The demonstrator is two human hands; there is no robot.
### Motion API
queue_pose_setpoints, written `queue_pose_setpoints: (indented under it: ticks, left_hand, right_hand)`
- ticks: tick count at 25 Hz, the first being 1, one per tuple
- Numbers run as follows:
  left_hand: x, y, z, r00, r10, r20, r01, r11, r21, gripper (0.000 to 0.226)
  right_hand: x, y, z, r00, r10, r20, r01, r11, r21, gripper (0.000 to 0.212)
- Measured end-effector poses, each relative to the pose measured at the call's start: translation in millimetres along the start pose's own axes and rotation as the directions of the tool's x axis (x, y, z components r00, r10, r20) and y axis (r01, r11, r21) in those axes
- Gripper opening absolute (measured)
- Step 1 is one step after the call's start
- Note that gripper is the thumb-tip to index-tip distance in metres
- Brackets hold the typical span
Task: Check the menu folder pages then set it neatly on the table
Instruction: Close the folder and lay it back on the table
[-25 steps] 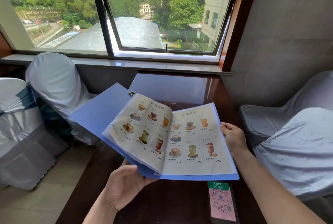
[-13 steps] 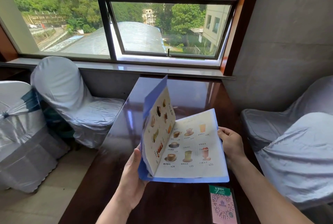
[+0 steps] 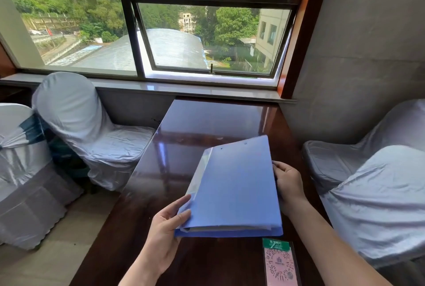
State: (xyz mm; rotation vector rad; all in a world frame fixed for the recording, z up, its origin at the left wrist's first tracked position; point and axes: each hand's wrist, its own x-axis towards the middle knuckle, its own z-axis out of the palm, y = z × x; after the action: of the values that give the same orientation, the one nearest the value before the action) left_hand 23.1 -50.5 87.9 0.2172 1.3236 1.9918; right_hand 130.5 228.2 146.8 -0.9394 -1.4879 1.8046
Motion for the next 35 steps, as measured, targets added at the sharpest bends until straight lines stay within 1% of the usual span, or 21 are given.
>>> queue_pose_setpoints:
  ticks: [5, 10, 14, 15, 19, 23, 25, 28, 31, 32, 35]
  left_hand:
    - [-4, 1, 6, 0.999, 0.040, -0.029, -0.038, 0.998, 0.044, 0.056]
    - [-1, -7, -4, 0.997, 0.075, -0.020, -0.074, 0.996, 0.042, 0.061]
    - [2, -10, -8, 0.995, 0.093, 0.028, -0.093, 0.996, 0.003, 0.062]
    - [2, -9, -8, 0.995, 0.099, 0.029, -0.099, 0.995, 0.005, 0.063]
    - [2, -6, -6, 0.992, 0.128, 0.001, -0.128, 0.990, 0.063, 0.065]
    - [7, -5, -8, 0.987, 0.142, -0.077, -0.124, 0.972, 0.201, 0.064]
    - [14, -5, -8, 0.981, 0.129, -0.143, -0.080, 0.948, 0.308, 0.060]
    - [21, -4, -4, 0.978, 0.062, -0.200, 0.015, 0.932, 0.361, 0.051]
    - [25, -7, -2, 0.970, 0.060, -0.235, 0.048, 0.902, 0.428, 0.021]
    - [27, -9, -2, 0.967, 0.062, -0.248, 0.054, 0.899, 0.435, 0.016]
    - [30, -14, -3, 0.957, 0.078, -0.279, 0.055, 0.896, 0.441, 0.018]
  right_hand:
    - [-2, 3, -5, 0.999, 0.014, 0.031, -0.012, 0.997, -0.076, 0.024]
    - [-5, 1, -1, 0.999, 0.035, 0.023, -0.035, 0.999, -0.024, 0.026]
    - [-3, 4, -1, 0.999, 0.046, 0.011, -0.046, 0.999, -0.026, 0.041]
    - [-2, 5, -2, 0.999, 0.046, 0.014, -0.045, 0.998, -0.040, 0.039]
    - [-1, 9, -5, 0.999, 0.032, -0.001, -0.032, 0.998, -0.048, 0.017]
    - [0, 10, -7, 0.999, 0.039, -0.011, -0.039, 0.999, -0.024, 0.013]
    - [1, 11, -7, 0.999, 0.044, -0.007, -0.044, 0.999, -0.014, 0.012]
    - [2, 16, -5, 0.999, 0.052, -0.003, -0.052, 0.998, -0.018, 0.012]
    - [3, 21, -2, 0.998, 0.067, 0.010, -0.067, 0.997, -0.029, 0.011]
    - [4, 23, -1, 0.997, 0.076, 0.017, -0.075, 0.996, -0.038, 0.011]
    - [11, 30, 3, 0.993, 0.110, 0.032, -0.106, 0.989, -0.102, 0.010]
